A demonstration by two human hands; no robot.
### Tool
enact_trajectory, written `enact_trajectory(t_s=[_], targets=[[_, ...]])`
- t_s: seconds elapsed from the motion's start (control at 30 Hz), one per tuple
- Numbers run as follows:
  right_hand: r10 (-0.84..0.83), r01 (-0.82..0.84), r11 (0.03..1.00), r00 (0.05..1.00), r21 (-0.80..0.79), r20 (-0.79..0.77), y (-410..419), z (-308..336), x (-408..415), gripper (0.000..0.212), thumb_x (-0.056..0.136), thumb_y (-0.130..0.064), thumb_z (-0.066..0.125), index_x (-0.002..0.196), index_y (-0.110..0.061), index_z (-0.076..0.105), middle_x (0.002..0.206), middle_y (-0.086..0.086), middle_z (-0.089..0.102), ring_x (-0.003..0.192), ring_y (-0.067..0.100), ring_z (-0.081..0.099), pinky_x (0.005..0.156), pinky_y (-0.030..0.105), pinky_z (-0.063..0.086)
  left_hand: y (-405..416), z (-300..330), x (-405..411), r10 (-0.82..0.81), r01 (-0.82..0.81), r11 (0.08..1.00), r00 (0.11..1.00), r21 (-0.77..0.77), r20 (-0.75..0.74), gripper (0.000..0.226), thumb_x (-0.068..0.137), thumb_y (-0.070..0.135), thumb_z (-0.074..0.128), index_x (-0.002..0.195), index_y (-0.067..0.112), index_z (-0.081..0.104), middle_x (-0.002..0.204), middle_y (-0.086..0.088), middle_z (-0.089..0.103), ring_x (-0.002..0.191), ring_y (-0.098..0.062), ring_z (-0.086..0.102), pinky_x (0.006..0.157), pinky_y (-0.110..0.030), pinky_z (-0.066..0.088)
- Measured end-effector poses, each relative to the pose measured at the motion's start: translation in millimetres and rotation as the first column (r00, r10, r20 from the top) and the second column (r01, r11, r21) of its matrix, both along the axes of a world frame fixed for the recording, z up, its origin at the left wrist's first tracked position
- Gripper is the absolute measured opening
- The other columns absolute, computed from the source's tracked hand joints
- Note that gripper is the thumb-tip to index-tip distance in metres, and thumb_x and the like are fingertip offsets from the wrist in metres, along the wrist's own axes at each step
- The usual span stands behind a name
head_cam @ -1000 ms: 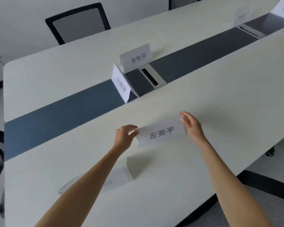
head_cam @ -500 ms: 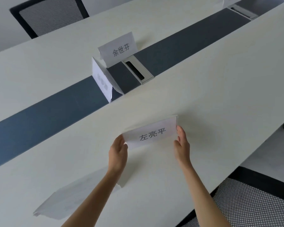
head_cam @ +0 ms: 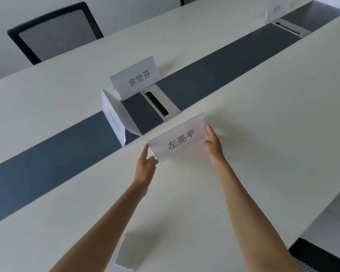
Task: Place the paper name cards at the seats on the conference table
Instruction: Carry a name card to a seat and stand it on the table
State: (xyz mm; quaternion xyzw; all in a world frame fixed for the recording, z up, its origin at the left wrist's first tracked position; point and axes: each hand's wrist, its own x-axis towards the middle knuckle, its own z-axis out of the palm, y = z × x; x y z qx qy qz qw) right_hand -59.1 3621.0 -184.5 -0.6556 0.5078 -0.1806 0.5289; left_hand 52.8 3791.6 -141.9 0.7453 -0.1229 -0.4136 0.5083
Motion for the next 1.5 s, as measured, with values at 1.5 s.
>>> enact_trajectory(t_s=[1.5], targets=[[0.665,-0.684,0.724,0.726,-0.086,-0.174,361.6,-13.1,-31.1,0.079,0.058,-0.019,0.084,0.123,0.0,0.042,0.135,0.015,0.037,0.128,0.026,0.033,0.104,0.024,0.026,401.1,48.7,-57.4,0.257,-0.261,0.965,0.957,0.009,0.135,0.033,0.09,-0.002,0.037,0.091,0.019,0.062,0.092,-0.004,0.069,0.077,-0.005,0.068,0.083,-0.031,0.05]])
